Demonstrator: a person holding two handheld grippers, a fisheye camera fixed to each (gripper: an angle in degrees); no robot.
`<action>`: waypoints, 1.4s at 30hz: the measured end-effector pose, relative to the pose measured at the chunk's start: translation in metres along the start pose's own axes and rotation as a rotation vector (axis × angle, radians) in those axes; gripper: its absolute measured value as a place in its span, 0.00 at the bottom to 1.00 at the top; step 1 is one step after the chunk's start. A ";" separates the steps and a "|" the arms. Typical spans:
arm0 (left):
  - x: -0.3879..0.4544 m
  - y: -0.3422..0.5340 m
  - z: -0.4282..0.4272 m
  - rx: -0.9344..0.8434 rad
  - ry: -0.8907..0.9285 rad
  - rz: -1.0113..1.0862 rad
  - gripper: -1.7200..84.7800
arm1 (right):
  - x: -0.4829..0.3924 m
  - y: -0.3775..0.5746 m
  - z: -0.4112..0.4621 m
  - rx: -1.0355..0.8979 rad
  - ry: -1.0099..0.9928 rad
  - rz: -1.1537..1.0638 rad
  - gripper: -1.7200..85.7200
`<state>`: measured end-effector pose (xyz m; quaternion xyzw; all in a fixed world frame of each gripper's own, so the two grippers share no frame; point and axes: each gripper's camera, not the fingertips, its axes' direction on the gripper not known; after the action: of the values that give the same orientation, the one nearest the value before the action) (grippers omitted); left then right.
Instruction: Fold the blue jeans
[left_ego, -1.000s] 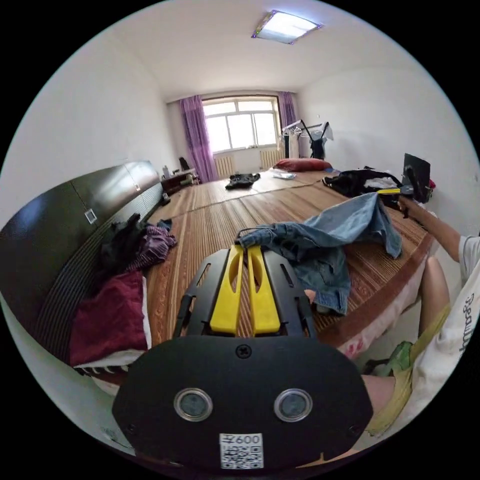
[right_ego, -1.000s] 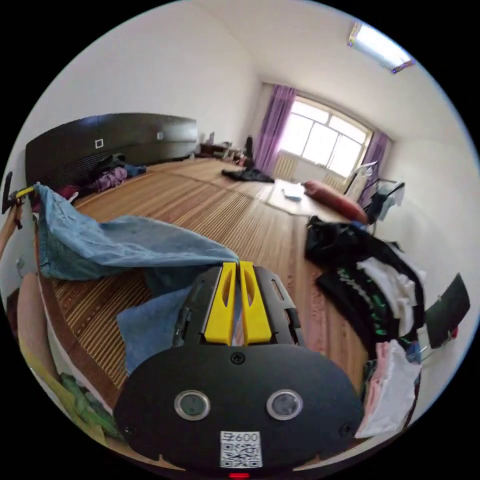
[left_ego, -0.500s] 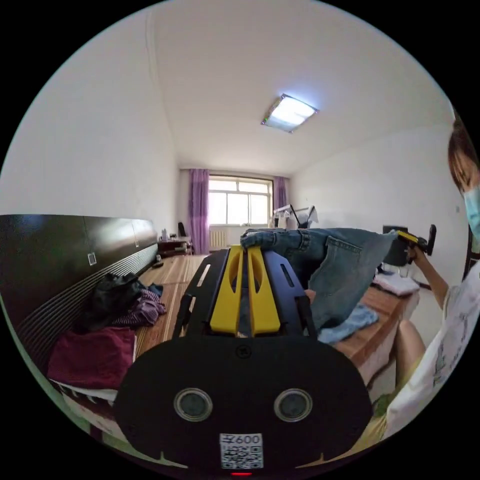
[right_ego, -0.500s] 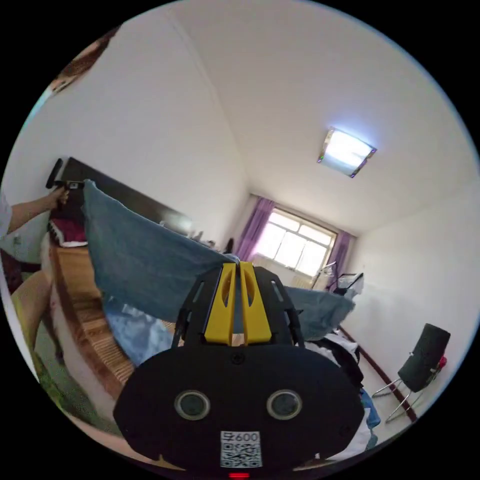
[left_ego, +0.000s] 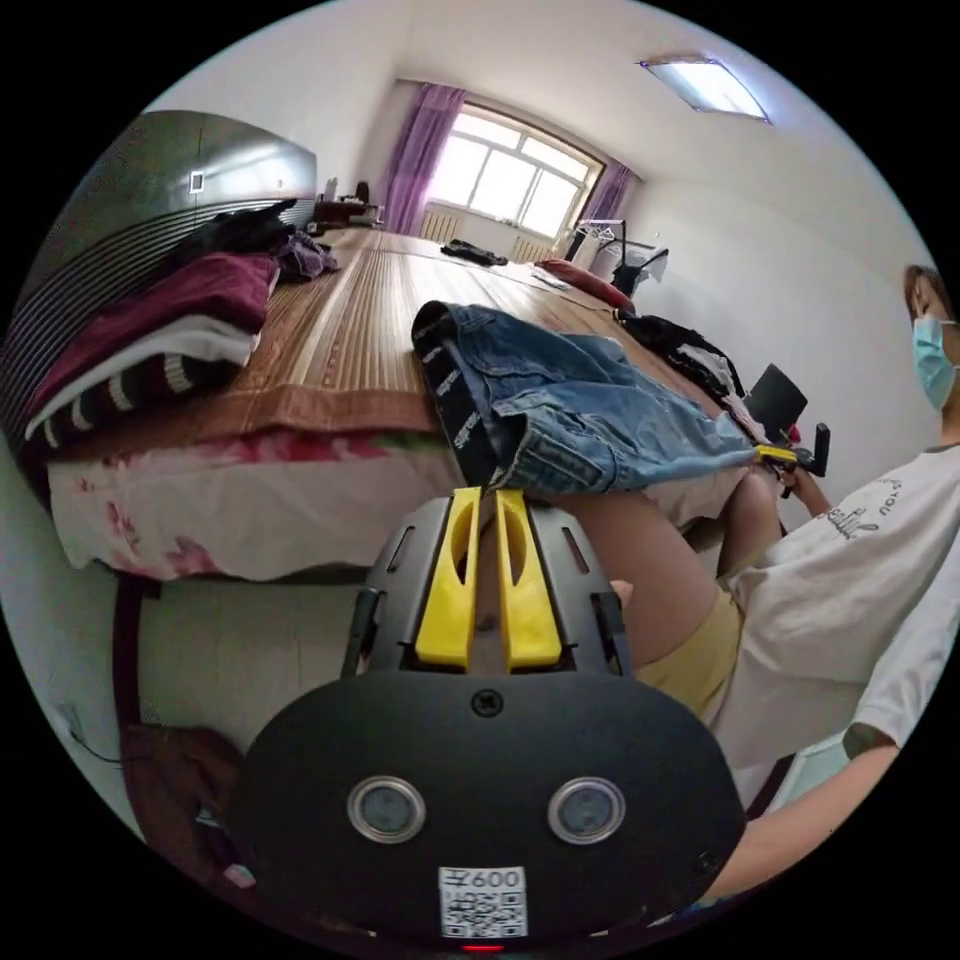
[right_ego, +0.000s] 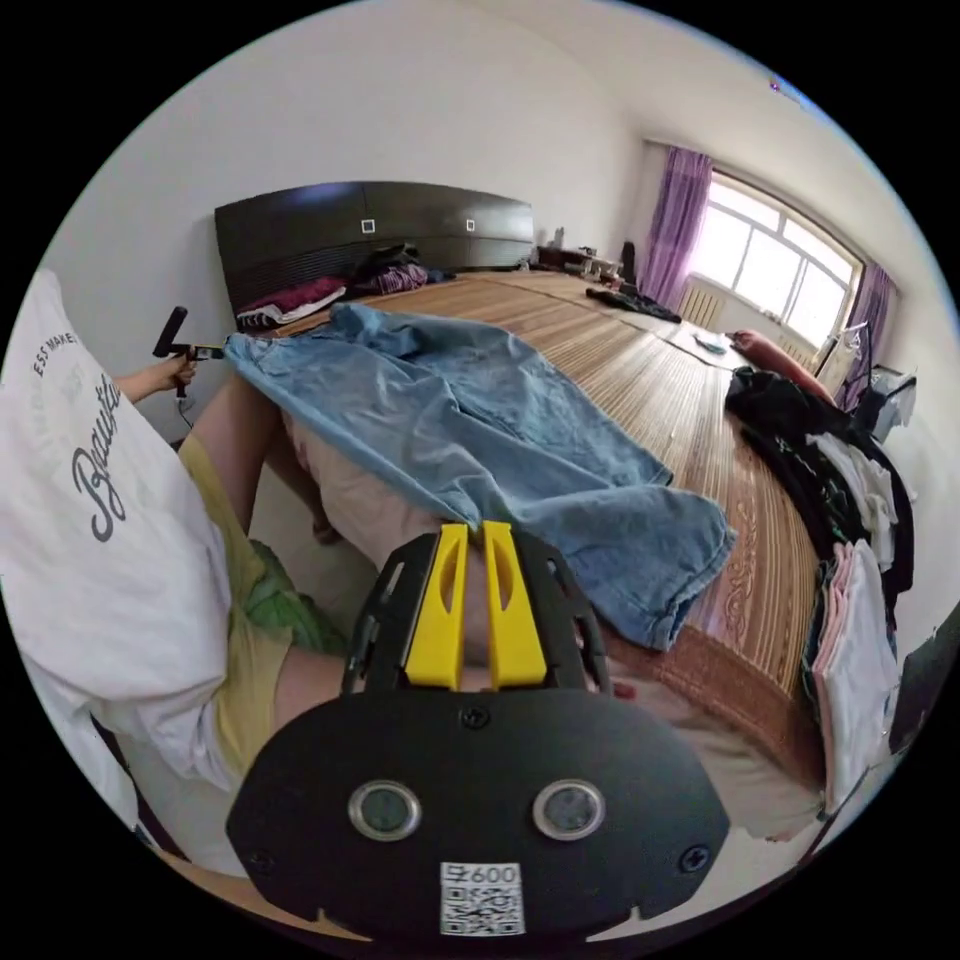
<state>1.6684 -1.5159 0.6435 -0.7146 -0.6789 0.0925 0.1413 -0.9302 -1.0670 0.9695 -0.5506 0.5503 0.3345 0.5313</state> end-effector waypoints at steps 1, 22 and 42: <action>-0.022 0.008 -0.011 -0.014 -0.091 -0.130 0.03 | 0.009 0.005 -0.004 -0.013 -0.006 0.045 0.01; 0.101 -0.313 0.299 -0.329 -0.011 0.256 0.02 | 0.169 -0.218 0.246 -0.598 0.058 -0.026 0.01; 0.073 -0.468 0.271 0.161 -0.377 0.349 0.03 | 0.311 -0.287 0.191 -0.188 0.471 0.134 0.01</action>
<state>1.1429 -1.4043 0.5461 -0.7772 -0.5503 0.3009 0.0507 -0.5595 -1.0123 0.6947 -0.6224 0.6607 0.2810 0.3116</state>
